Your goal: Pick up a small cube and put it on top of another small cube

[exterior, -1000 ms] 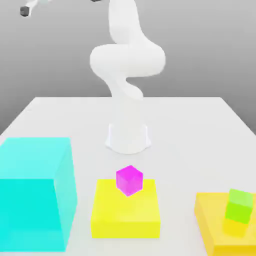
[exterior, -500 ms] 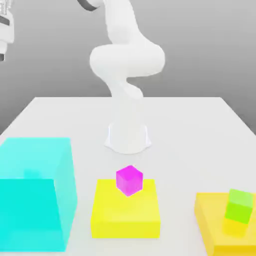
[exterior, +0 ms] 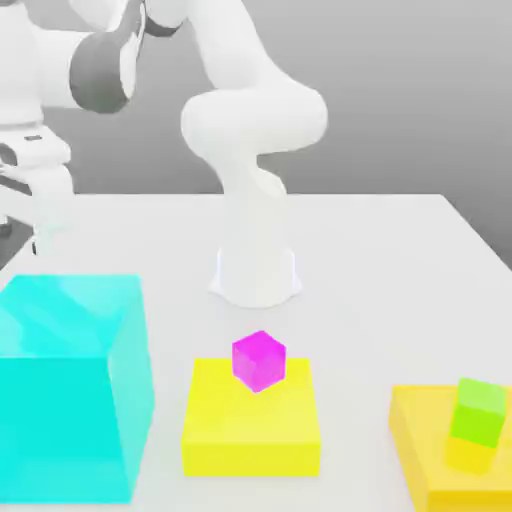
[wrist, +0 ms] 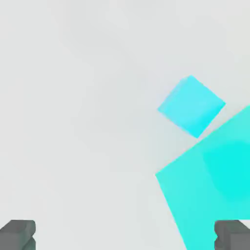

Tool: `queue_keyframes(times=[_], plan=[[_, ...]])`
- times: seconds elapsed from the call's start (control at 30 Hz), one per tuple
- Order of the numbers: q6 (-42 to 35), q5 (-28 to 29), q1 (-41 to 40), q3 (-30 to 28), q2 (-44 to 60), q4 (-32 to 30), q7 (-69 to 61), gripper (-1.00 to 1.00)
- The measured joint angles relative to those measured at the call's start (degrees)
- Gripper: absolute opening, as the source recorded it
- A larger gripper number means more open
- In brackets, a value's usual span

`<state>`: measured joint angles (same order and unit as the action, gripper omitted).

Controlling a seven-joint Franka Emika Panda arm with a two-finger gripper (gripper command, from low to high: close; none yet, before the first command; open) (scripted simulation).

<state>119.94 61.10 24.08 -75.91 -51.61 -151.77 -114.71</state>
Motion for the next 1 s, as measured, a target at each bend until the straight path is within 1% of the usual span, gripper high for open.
queue_keyframes(times=[0.3,0.37,0.53,0.57,0.77,0.8,0.87,1.0], plan=[[5.39,14.58,12.51,-16.58,0.0,-5.57,-20.47,0.0],[7.14,18.73,16.31,-21.16,-0.6,-5.88,-21.13,0.0],[9.37,29.49,24.91,-33.59,-3.69,-3.16,-16.8,0.0],[9.5,30.77,25.82,-34.98,-4.18,-2.8,-16.21,-1.0],[9.51,31.91,26.26,-35.66,-4.48,-2.61,-15.62,-1.0],[9.36,31.15,25.68,-34.81,-4.25,-2.84,-16.0,-1.0],[8.54,28.0,23.1,-31.05,-3.48,-3.81,-17.58,-1.0],[5.19,20.74,16.31,-21.27,-3.06,-6.13,-21.13,-1.0]])
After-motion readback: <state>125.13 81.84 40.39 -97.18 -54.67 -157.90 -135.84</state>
